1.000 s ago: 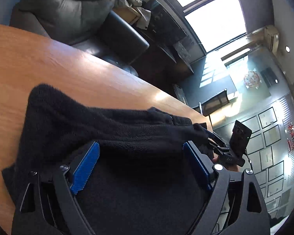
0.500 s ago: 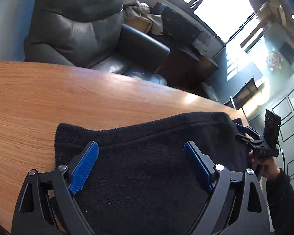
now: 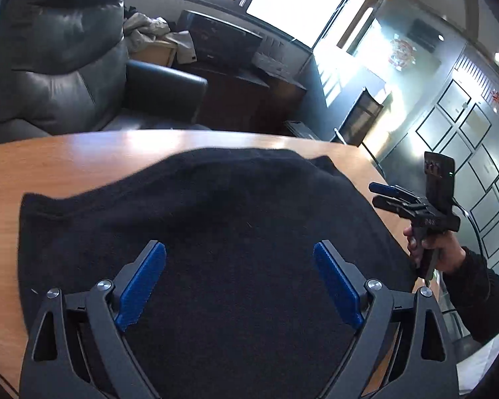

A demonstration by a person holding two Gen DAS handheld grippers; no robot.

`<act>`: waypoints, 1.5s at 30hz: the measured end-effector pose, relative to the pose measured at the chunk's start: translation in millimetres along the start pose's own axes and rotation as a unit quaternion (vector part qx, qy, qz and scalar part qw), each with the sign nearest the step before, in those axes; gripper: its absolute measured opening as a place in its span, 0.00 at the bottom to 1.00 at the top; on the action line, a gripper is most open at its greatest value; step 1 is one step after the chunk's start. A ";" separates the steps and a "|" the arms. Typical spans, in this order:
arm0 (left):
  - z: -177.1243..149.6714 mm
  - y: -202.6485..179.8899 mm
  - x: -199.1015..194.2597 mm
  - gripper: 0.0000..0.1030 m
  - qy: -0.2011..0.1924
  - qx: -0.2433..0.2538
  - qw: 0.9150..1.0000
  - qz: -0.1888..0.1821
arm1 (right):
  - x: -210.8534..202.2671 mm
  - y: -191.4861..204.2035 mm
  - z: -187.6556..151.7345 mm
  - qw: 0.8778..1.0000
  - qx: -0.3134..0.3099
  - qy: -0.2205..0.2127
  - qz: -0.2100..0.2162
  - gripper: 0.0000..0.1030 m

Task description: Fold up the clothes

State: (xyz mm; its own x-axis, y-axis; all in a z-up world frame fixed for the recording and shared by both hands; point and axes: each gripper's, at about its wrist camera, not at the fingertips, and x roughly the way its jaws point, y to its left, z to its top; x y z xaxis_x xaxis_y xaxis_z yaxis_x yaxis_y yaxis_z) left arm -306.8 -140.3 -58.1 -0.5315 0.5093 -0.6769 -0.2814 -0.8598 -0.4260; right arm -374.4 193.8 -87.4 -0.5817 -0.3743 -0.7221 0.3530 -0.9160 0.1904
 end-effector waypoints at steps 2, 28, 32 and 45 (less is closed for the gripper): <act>-16.8 0.3 18.3 0.89 0.044 -0.008 0.999 0.022 | 7.3 35.4 -19.9 0.998 -0.057 0.027 0.026 0.93; -110.2 -80.4 -33.2 0.66 0.073 0.057 0.995 -0.041 | -124.1 -76.6 -174.2 0.985 0.137 0.091 0.050 0.93; -111.5 -51.9 -4.9 0.04 0.112 -0.006 0.993 -0.031 | -95.3 -71.2 -177.4 0.980 0.113 0.130 0.104 0.90; -95.0 -46.4 -46.4 0.96 0.023 0.049 0.998 -0.030 | -84.5 -63.1 -181.7 0.975 0.133 0.123 0.131 0.31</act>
State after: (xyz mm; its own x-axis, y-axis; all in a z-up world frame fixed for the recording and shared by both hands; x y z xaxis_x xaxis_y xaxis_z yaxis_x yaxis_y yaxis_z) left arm -193.2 -120.7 -63.9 -0.4741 0.5591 -0.6802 -0.3890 -0.8260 -0.4078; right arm -214.4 309.4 -159.2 -0.2922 -0.5850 -0.7566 0.2454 -0.8105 0.5319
